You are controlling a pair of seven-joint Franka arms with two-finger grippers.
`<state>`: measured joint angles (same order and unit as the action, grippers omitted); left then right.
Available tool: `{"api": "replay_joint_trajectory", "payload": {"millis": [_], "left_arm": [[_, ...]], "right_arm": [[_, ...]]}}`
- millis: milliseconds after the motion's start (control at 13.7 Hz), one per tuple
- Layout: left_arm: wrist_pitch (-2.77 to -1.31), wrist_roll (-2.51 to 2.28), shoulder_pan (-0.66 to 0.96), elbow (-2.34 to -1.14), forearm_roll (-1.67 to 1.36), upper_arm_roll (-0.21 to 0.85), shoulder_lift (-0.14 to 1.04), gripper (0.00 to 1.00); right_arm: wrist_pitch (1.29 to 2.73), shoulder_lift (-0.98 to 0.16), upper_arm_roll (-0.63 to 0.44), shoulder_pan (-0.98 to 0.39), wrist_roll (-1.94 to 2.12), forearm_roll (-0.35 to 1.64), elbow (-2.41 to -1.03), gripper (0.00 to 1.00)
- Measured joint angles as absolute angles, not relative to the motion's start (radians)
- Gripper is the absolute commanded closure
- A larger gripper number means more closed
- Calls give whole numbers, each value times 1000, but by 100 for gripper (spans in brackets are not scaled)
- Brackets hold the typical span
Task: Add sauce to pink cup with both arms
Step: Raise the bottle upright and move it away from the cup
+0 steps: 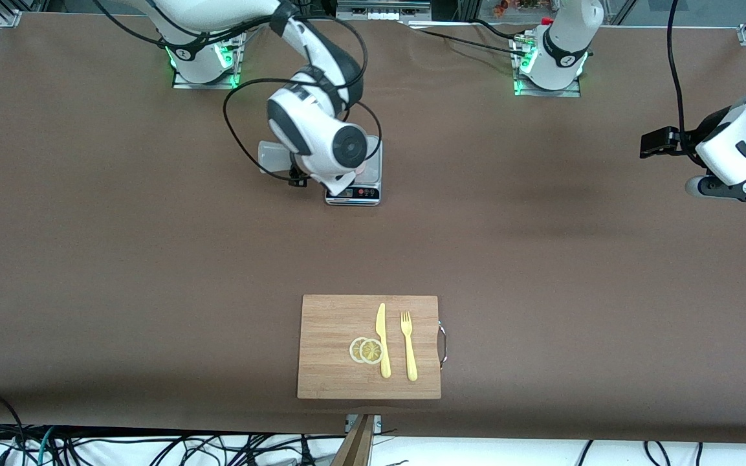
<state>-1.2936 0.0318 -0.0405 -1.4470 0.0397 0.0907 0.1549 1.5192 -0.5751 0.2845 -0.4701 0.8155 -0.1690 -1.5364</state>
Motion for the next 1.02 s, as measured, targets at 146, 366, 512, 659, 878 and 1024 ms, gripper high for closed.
{"api": "replay_joint_trajectory", "payload": {"millis": [146, 366, 512, 659, 878, 1024], "left_arm": [[-1294, 32, -41, -1447, 40, 91, 155, 0], [-1294, 32, -41, -1447, 40, 91, 155, 0], [-1294, 32, -41, -1447, 40, 91, 155, 0], [-1294, 32, -41, -1447, 40, 91, 155, 0], [-1294, 32, -41, -1447, 40, 91, 155, 0], [-1294, 32, -41, -1447, 40, 91, 155, 0]], "right_arm": [[1568, -565, 278, -408, 901, -85, -1532, 96], [1606, -546, 204, -325, 1108, 103, -1532, 96], [1619, -542, 158, -248, 1265, 244, -1532, 96], [1623, -543, 143, -138, 1435, 368, -1544, 96], [1616, -565, 135, 43, 1743, 556, -1599, 96], [1583, -595, 103, 111, 1938, 661, -1642, 96]]}}
